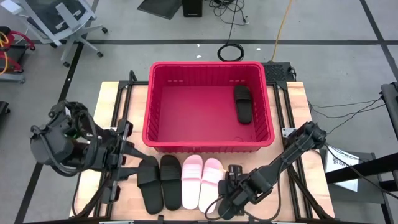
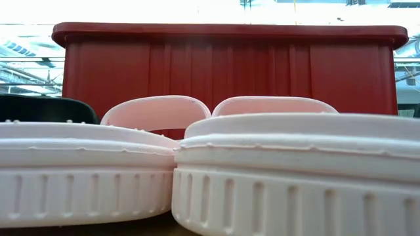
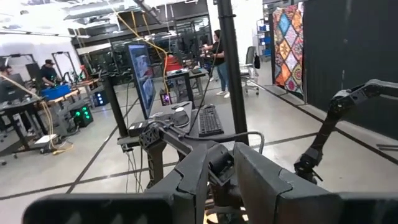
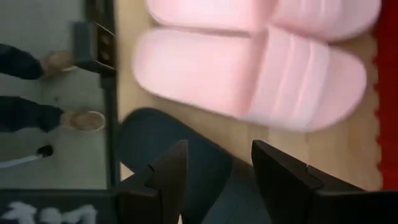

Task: Pick and place slides into bin
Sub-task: Put the black slide into the red container

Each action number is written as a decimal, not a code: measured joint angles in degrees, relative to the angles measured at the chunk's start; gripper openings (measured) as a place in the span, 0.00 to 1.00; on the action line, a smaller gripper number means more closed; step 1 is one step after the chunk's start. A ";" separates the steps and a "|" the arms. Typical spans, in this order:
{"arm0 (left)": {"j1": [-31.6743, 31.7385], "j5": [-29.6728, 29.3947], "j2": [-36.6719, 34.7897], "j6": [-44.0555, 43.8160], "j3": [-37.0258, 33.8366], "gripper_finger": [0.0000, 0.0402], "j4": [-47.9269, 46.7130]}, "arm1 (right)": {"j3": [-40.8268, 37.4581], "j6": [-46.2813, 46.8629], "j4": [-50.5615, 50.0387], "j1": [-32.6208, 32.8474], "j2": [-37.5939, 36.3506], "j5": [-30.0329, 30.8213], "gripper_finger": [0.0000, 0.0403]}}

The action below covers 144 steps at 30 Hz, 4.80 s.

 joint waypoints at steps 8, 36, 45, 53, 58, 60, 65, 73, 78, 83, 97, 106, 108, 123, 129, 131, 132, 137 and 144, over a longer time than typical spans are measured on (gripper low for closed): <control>-1.85 0.00 -0.02 0.08 0.00 0.22 -0.08 | 0.00 8.13 -3.03 1.39 3.83 1.10 0.42; -2.85 0.04 -0.02 2.23 0.00 0.22 -1.44 | -5.91 23.57 -6.56 5.97 6.17 0.58 0.42; -2.85 0.02 -0.02 2.24 0.00 0.22 -2.16 | -11.21 28.66 -4.65 5.94 6.04 0.33 0.42; -2.85 0.02 -0.02 2.20 0.00 0.22 -2.14 | -12.92 34.40 -8.89 5.49 6.06 -1.99 0.42; -2.85 0.02 -0.02 2.15 0.00 0.22 -2.14 | -12.94 34.99 -9.81 5.49 6.06 -2.09 0.30; -2.85 0.02 -0.02 2.13 0.00 0.22 -2.12 | -12.92 35.64 -9.03 5.51 6.06 -2.05 0.20; -2.85 0.02 -0.02 2.04 0.00 0.22 -2.12 | -12.91 36.14 -5.85 5.51 6.04 -2.07 0.02; -2.85 0.00 -0.02 2.06 0.00 0.22 -2.10 | -13.11 36.86 -2.79 5.18 4.15 -0.60 0.01; -2.85 0.00 -0.02 2.24 0.00 0.22 -2.12 | -13.13 38.19 -3.99 5.09 -0.53 5.02 0.00; -2.85 -0.02 -0.02 2.24 0.00 0.22 -2.14 | -13.11 37.79 -3.97 4.94 -5.59 8.31 0.00; -2.34 -0.04 -0.02 2.11 0.00 0.22 -2.12 | -13.07 33.45 2.62 3.90 -19.21 20.88 0.00; -1.78 -0.04 -0.02 2.23 0.00 0.22 -2.18 | -13.07 28.38 11.15 1.96 -23.28 25.17 0.00; -1.81 -0.05 -0.02 2.17 0.00 0.22 -2.46 | -13.07 27.04 13.81 1.24 -23.64 25.14 0.00; -1.82 0.02 -0.02 -6.02 0.00 0.22 -20.67 | -13.05 12.56 47.24 -5.50 -24.19 19.19 0.00; -1.82 5.91 -0.02 -8.57 0.00 0.22 -24.70 | -13.05 6.84 56.36 -7.73 -24.19 8.03 0.00; -1.82 8.78 -0.02 -8.60 0.00 0.22 -25.38 | -13.05 5.98 57.70 -8.44 -24.19 3.23 0.00; -1.82 9.70 -0.02 -8.76 0.00 0.22 -25.74 | -13.05 5.95 58.23 -8.75 -24.19 1.08 0.00; -1.82 10.12 -0.02 -9.18 0.00 0.22 -25.80 | -13.05 6.53 59.96 -10.15 -24.19 -3.89 0.00; -1.82 10.04 -0.02 -2.63 0.00 0.22 -25.76 | -13.05 7.81 68.77 -12.87 -24.19 -5.49 0.00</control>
